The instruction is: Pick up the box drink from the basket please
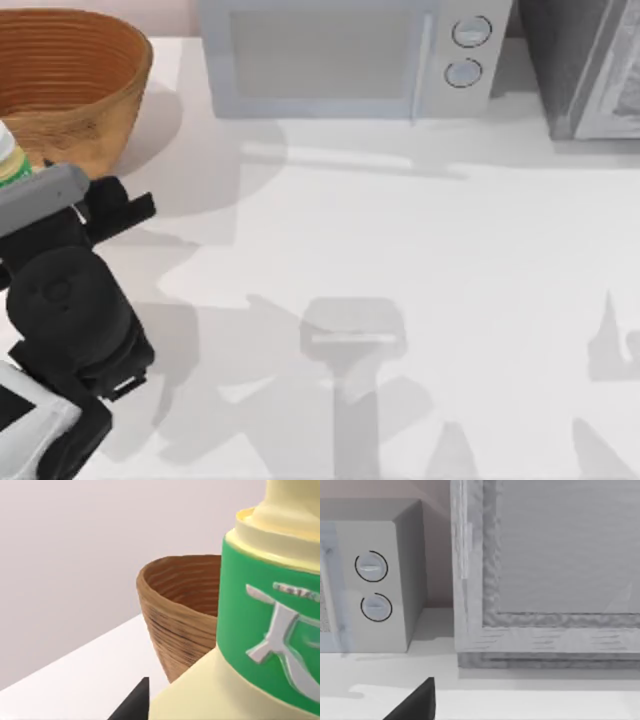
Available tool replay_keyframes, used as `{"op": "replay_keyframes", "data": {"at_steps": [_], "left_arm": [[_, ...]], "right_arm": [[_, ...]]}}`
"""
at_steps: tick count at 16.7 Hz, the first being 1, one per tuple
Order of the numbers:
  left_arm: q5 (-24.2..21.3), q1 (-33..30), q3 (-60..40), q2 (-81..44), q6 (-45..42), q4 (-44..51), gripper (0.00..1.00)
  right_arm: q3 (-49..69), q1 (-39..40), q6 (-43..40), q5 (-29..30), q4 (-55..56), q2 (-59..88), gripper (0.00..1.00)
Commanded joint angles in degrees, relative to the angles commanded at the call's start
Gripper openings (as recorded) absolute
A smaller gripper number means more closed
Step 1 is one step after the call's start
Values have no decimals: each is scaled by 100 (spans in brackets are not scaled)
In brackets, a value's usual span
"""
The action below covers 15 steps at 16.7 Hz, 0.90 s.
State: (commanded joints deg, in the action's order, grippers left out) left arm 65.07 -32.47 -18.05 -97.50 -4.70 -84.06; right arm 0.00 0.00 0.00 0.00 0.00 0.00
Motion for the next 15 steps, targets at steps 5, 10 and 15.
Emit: {"op": "replay_keyframes", "data": {"at_steps": [5, 10, 15], "left_arm": [[0, 0, 0, 0, 0, 0, 68], [0, 0, 0, 0, 0, 0, 100], [0, 0, 0, 0, 0, 0, 100]], "right_arm": [[0, 0, 0, 0, 0, 0, 100], [0, 0, 0, 0, 0, 0, 100], [0, 0, 0, 0, 0, 0, 100]]}}
